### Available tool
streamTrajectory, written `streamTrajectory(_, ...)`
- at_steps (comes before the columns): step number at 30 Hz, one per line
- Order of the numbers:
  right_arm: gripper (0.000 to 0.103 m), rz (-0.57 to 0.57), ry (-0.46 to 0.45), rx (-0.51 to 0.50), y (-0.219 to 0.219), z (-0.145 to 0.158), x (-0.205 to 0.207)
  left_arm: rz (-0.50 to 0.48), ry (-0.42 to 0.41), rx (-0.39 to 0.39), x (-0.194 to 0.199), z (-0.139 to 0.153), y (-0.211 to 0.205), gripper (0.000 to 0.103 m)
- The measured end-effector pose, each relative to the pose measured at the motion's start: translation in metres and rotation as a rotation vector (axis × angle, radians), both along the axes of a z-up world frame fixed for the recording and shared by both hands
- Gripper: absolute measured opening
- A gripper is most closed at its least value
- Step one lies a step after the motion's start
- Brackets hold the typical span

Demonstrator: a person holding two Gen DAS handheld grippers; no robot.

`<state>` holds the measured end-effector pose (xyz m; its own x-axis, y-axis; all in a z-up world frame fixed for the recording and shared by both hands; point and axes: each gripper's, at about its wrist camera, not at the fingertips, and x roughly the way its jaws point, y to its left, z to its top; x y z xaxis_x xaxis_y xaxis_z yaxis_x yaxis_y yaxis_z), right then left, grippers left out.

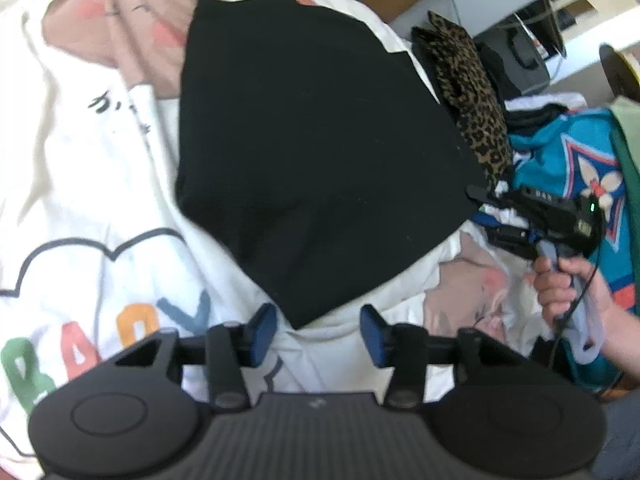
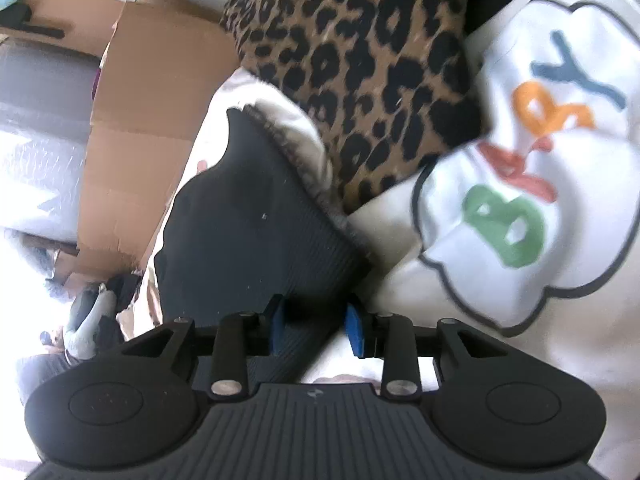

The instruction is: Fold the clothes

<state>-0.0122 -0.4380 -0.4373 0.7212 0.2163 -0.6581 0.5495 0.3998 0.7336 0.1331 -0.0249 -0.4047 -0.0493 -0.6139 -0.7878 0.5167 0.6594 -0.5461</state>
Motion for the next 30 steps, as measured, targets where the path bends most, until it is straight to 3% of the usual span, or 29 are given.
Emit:
streamTrajectory(7,0.033,-0.035,-0.004,0.022,-0.001,-0.003,0.007,0.044,0.061,-0.072,0.008,-0.002,0.003,0.045)
streamTrajectory(11,0.031,-0.054,-0.011,0.037,-0.003,-0.007,0.002,0.112,0.095,-0.077,0.011,-0.017,0.003,0.034)
streamTrajectory(17,0.033,-0.065,-0.011,0.065,-0.005,-0.013,0.0,0.148,0.15,-0.086,0.014,-0.02,0.005,0.033)
streamTrajectory(18,0.03,-0.066,-0.011,0.066,-0.005,-0.014,0.0,0.143,0.141,-0.077,0.014,-0.02,0.004,0.029)
streamTrajectory(19,0.027,-0.067,-0.012,0.068,-0.005,-0.014,0.0,0.138,0.133,-0.069,0.014,-0.02,0.003,0.015)
streamTrajectory(20,0.025,-0.069,-0.012,0.069,-0.005,-0.014,0.0,0.132,0.133,-0.062,0.014,-0.02,0.0,0.013)
streamTrajectory(30,0.01,-0.049,0.003,0.047,-0.002,0.0,0.005,0.074,0.165,0.03,0.023,-0.007,-0.01,0.007)
